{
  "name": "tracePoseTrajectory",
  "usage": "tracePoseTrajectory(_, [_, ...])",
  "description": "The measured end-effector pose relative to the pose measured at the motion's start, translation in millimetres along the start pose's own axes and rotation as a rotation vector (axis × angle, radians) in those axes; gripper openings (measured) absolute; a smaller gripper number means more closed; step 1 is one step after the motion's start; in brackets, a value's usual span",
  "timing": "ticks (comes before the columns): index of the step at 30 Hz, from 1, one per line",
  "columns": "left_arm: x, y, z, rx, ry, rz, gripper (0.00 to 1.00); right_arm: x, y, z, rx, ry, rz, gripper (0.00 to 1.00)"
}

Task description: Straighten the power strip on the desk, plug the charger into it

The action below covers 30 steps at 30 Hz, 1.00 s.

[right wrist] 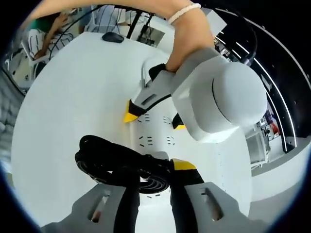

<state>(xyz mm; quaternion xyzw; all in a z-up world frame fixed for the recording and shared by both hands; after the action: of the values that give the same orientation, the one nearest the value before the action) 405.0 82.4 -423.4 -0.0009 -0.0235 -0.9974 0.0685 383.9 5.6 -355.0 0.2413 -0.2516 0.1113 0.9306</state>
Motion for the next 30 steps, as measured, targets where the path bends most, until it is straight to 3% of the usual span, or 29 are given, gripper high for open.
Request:
tracePoseTrajectory(5, [0.9, 0.3, -2, -0.019, 0.008, 0.028, 0.70, 1, -0.3, 0, 0.013, -0.013, -0.017, 0.20])
tracePoseTrajectory(10, [-4.6, -3.7, -4, -0.024, 0.053, 0.132, 0.89, 2, -1.2, 0, 0.027, -0.020, -0.021, 0.20])
tracePoseTrajectory(14, [-5.1, -3.8, -4, 0.011, 0.079, 0.155, 0.99, 3, -2.0, 0, 0.048, -0.016, -0.032, 0.20])
tracePoseTrajectory(19, [-6.2, -10.0, 1, 0.017, 0.116, 0.168, 0.99, 4, -2.0, -1, 0.068, -0.015, -0.041, 0.21])
tracePoseTrajectory(25, [0.2, -1.5, 20, 0.122, 0.116, 0.204, 0.99, 2, -3.0, -4, 0.104, -0.022, -0.039, 0.23])
tracePoseTrajectory(27, [3.1, -2.4, 26, 0.132, 0.120, 0.204, 0.99, -1, -7.7, -8, 0.075, -0.019, 0.016, 0.25])
tracePoseTrajectory(30, [4.4, -5.7, 32, 0.138, 0.148, 0.194, 0.99, -3, -8.9, -10, 0.057, -0.031, 0.008, 0.32])
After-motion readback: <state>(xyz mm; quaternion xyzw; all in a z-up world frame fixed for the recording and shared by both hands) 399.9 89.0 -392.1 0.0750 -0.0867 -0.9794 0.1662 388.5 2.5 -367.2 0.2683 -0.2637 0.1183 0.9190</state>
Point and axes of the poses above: the point that each gripper's makers call its tool centre point, and the gripper's own axes: z roughly backward along the fingers, x roughly to its right, y roughly out of its top, the point moved 1 cm from there along z, roughly backward along the fingers, and after that the axes turned 6 degrees about z, right-handed, at the moved point
